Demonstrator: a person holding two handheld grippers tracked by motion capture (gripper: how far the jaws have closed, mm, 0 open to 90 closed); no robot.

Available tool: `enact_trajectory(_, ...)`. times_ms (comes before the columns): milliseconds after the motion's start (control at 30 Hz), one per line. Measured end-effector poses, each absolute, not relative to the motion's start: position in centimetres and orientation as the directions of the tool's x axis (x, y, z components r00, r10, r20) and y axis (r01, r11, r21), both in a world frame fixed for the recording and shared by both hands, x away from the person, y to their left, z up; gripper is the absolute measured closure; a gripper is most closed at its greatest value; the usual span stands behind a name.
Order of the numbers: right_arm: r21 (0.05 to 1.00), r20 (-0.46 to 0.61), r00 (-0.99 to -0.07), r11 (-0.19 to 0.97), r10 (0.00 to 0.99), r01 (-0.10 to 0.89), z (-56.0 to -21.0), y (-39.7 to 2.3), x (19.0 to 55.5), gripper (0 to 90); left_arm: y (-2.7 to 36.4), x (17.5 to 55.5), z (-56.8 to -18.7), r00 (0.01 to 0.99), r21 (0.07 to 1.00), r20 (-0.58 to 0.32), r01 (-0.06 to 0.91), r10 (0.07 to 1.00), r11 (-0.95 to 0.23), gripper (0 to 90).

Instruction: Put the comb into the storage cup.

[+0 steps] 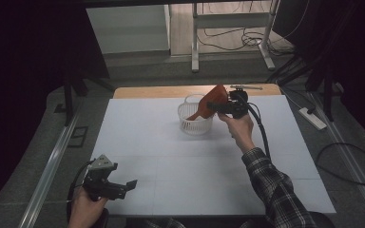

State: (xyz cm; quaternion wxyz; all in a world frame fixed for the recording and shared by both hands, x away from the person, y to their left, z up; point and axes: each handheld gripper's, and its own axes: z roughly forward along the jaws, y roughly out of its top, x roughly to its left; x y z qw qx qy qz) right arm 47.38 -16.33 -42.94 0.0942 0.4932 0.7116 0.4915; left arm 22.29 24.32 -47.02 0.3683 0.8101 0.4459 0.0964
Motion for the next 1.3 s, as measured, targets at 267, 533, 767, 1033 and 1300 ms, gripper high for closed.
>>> enact_trajectory(267,0.801,0.291,-0.534,0.103,0.794,0.589,-42.6,-16.3,46.9,14.1,24.3,22.3,-47.0,0.582,0.682,-0.173,0.652,0.794,-0.33,0.5)
enact_trajectory(533,0.797,0.258,-0.564,0.157,0.785,0.583,-42.4,-16.1,46.5,9.6,24.5,22.2,-46.9,0.583,0.698,-0.178,0.642,0.793,-0.316,0.2)
enact_trajectory(767,0.795,0.231,-0.585,0.197,0.777,0.574,-42.1,-16.0,46.2,4.6,24.5,22.1,-46.9,0.581,0.708,-0.164,0.632,0.797,-0.315,0.0)
enact_trajectory(1033,0.799,0.189,-0.613,0.243,0.768,0.551,-41.9,-16.0,45.7,2.2,24.5,22.1,-46.9,0.581,0.703,-0.166,0.636,0.797,-0.318,0.0)
enact_trajectory(1300,0.8,0.147,-0.623,0.278,0.769,0.531,-41.8,-16.1,45.3,0.4,24.5,22.1,-46.9,0.58,0.703,-0.168,0.637,0.797,-0.316,0.0)
